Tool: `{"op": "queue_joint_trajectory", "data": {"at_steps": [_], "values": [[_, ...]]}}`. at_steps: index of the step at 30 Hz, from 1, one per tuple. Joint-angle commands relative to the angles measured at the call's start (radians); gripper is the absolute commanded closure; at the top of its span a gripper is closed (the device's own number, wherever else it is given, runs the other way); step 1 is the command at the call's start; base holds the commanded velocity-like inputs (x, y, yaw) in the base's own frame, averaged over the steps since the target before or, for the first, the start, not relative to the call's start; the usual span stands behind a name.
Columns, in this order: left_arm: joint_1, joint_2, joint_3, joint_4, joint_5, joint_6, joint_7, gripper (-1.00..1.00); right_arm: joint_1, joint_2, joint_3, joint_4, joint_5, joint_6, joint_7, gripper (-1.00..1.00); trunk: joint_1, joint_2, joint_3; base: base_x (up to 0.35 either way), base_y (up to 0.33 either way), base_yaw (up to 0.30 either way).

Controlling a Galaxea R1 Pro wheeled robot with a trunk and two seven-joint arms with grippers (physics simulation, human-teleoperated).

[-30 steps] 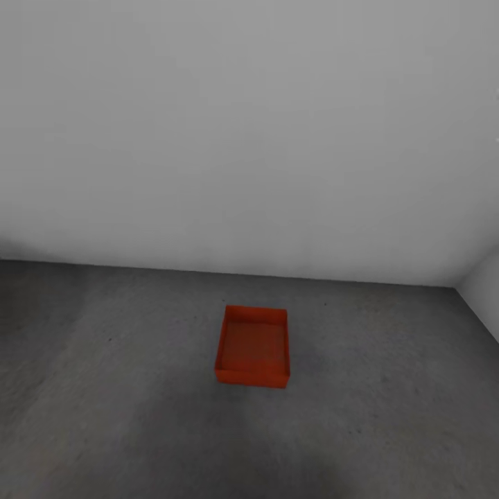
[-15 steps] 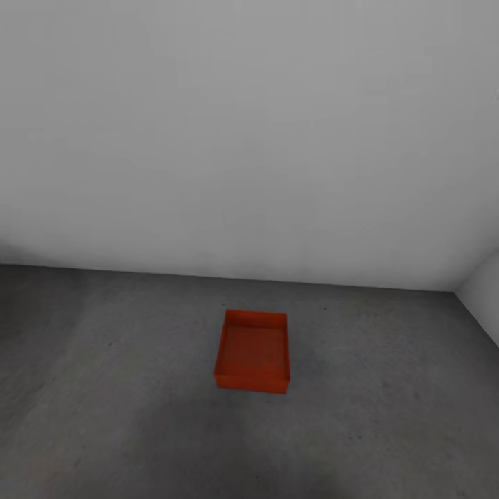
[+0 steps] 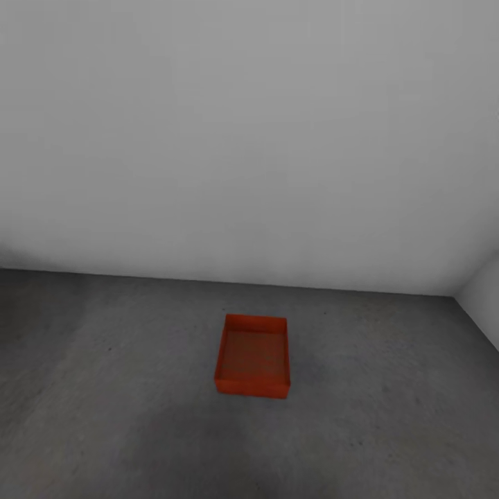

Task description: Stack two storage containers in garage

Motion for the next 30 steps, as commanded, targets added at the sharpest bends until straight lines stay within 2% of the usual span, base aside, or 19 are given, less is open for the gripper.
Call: {"op": "queue_joint_trajectory", "data": {"at_steps": [1,30], "values": [[-0.001,0.000,0.007,0.001,0.000,-0.003,0.001,-1.00,0.002,0.000,0.009,0.003,-0.009,-0.007,-0.001,-1.00,0.000,-0.001,0.001,0.000,0.000,0.000],[-0.001,0.000,0.007,0.001,0.000,-0.003,0.001,-1.00,0.008,0.003,0.006,0.002,-0.008,-0.010,-0.001,-1.00,0.000,-0.001,0.046,0.000,0.000,0.000]]}}
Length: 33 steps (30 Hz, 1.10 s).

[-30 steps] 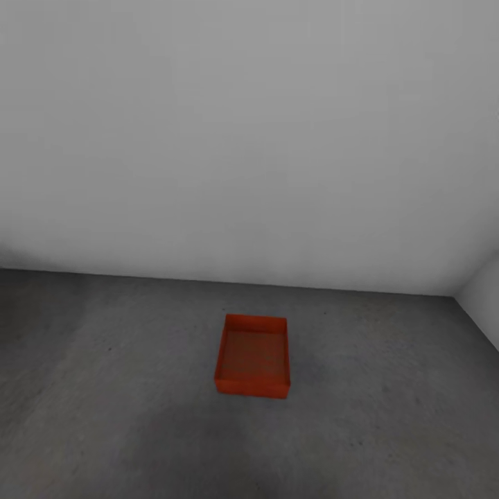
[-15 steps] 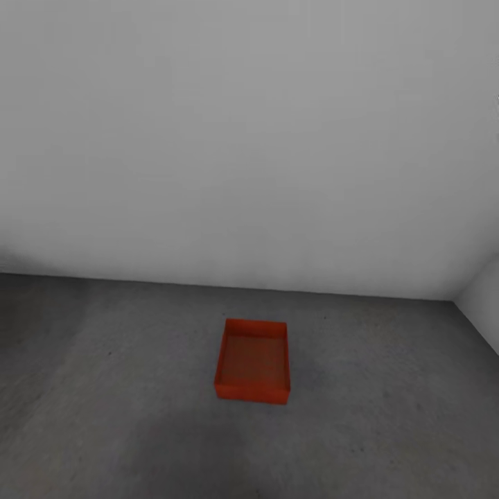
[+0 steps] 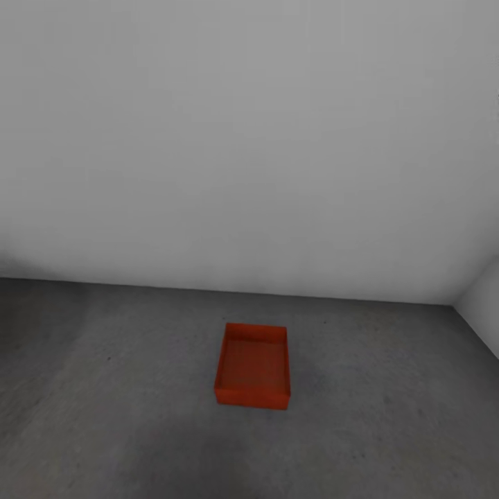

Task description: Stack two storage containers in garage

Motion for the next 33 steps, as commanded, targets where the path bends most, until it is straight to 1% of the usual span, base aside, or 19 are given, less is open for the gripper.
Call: {"op": "queue_joint_trajectory", "data": {"at_steps": [1,33], "values": [[-0.001,0.000,0.007,0.001,0.000,-0.003,0.001,-1.00,-0.001,0.000,0.008,0.003,-0.009,-0.006,-0.001,-1.00,0.000,-0.001,0.001,0.000,0.000,0.000],[-0.001,0.000,0.007,0.001,0.000,-0.003,0.001,-1.00,-0.001,0.001,0.008,0.003,-0.009,-0.006,0.000,-1.00,0.000,-0.001,0.050,0.000,0.000,0.000]]}}
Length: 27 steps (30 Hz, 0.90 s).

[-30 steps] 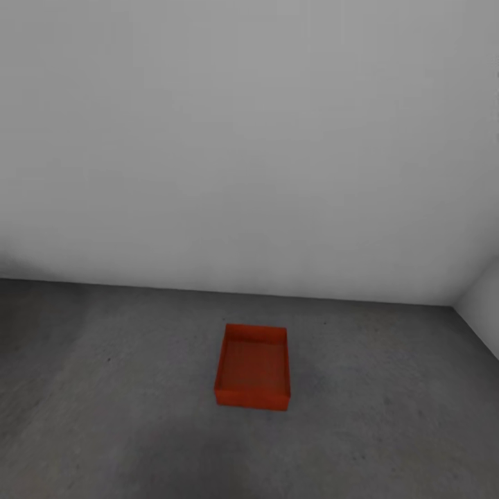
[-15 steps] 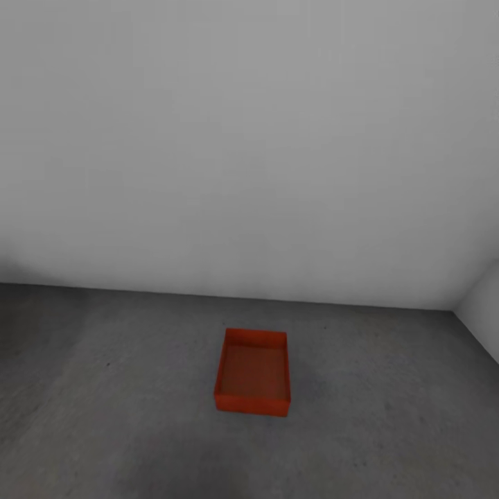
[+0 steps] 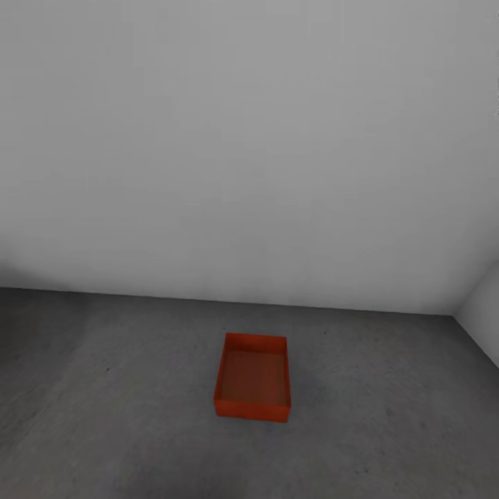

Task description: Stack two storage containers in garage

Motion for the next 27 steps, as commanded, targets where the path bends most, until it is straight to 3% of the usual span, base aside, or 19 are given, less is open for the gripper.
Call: {"op": "queue_joint_trajectory", "data": {"at_steps": [1,27], "values": [[-0.001,0.000,0.007,0.001,0.000,-0.003,0.001,-1.00,-0.001,0.001,0.009,0.003,-0.009,-0.006,-0.001,-1.00,0.000,-0.001,0.001,0.000,0.000,0.000],[-0.001,0.000,0.007,0.001,0.000,-0.003,0.001,-1.00,-0.001,0.001,0.009,0.003,-0.009,-0.006,-0.001,-1.00,0.000,-0.001,0.041,0.000,0.000,0.000]]}}
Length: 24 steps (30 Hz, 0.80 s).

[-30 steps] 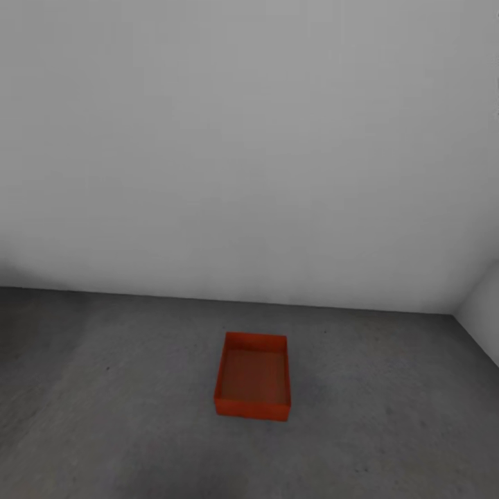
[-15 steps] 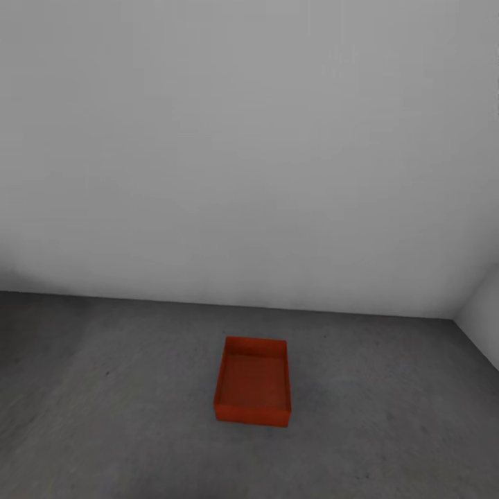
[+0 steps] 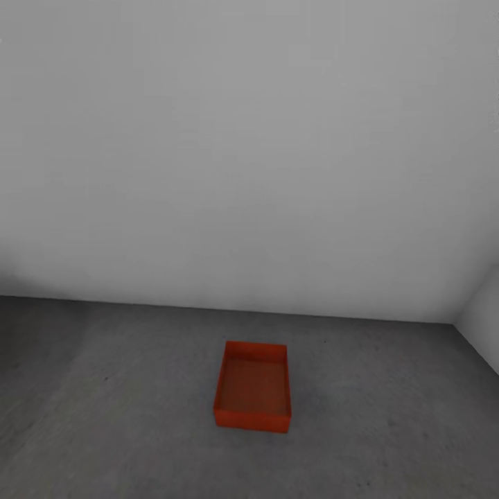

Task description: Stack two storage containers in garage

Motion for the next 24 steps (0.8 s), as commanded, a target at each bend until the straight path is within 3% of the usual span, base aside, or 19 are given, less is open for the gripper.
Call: {"op": "queue_joint_trajectory", "data": {"at_steps": [1,24], "values": [[-0.001,0.000,0.007,0.001,0.000,-0.003,0.001,-1.00,-0.001,0.000,0.009,0.003,-0.009,-0.006,-0.001,-1.00,0.000,-0.001,0.001,0.000,0.000,0.000],[-0.001,0.000,0.007,0.001,0.000,-0.003,0.001,-1.00,-0.001,0.000,0.009,0.003,-0.009,-0.006,-0.001,-1.00,0.000,-0.001,0.036,0.000,0.000,0.000]]}}
